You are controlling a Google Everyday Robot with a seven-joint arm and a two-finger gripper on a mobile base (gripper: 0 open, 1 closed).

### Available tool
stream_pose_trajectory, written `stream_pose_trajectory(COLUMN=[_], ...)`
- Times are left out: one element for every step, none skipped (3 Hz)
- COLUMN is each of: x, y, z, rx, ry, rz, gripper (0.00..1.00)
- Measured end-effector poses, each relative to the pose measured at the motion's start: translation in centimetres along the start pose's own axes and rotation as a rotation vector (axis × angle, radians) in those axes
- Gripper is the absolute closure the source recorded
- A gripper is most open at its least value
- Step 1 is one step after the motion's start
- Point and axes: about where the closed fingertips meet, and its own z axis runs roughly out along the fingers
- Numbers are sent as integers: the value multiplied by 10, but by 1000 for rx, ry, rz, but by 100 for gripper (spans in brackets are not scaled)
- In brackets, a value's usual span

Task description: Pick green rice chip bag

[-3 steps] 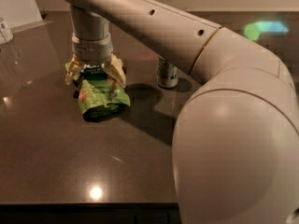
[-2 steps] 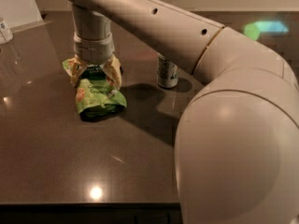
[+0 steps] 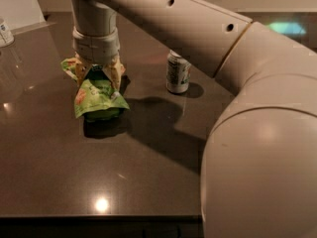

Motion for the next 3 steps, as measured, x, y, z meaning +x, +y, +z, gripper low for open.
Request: stream_pose_trajectory(x=[-10, -18, -18], y=[-7, -15, -29], z=[-30, -65, -97], rx=[29, 58, 111], ry=[47, 96, 145], rz=[1, -15, -35], gripper=[100, 100, 100])
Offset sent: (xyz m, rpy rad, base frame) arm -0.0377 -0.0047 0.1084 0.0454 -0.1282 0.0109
